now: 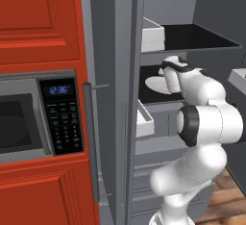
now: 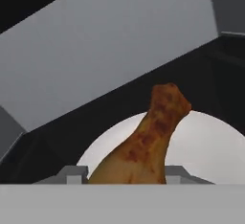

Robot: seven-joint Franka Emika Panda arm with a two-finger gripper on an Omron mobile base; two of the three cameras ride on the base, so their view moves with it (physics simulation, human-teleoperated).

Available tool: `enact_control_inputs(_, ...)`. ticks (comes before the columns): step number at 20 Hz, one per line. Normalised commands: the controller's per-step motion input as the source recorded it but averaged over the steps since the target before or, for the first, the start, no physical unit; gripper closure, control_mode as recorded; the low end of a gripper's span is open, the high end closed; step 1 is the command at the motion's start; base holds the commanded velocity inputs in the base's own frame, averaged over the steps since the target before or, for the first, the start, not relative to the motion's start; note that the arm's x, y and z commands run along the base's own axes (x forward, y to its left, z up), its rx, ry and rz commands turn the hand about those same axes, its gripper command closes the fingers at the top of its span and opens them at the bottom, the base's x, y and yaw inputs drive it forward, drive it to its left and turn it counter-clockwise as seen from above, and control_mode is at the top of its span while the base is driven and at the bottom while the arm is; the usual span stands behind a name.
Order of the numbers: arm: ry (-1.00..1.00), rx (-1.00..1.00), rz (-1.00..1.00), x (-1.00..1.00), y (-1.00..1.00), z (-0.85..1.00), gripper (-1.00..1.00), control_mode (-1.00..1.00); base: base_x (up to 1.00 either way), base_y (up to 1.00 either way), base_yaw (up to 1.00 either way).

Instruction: Retrieve the chicken drumstick from the fridge and place it on the cutting board.

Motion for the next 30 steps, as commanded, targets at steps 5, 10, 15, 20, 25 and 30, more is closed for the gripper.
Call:
enact_control_inputs(5,-0.15,0.07,0.00,-1.00,-0.17,0.95,1.00,-1.00,0.00,0.00,0.00)
enact_control_inputs(10,0.01,0.01,-0.03,-1.00,-0.24,1.00,1.00,-1.00,0.00,0.00,0.00)
enact_control_inputs(15,0.13,0.00,-0.05,-1.00,-0.15,1.00,1.00,-1.00,0.00,0.00,0.00)
enact_control_inputs(20,0.27,0.00,-0.07,-1.00,-0.17,1.00,1.00,-1.00,0.00,0.00,0.00)
enact_control_inputs(25,0.40,0.00,-0.09,-1.00,-0.28,1.00,1.00,-1.00,0.00,0.00,0.00)
enact_control_inputs(30,0.45,0.00,-0.08,-1.00,-0.30,1.00,1.00,-1.00,0.00,0.00,0.00)
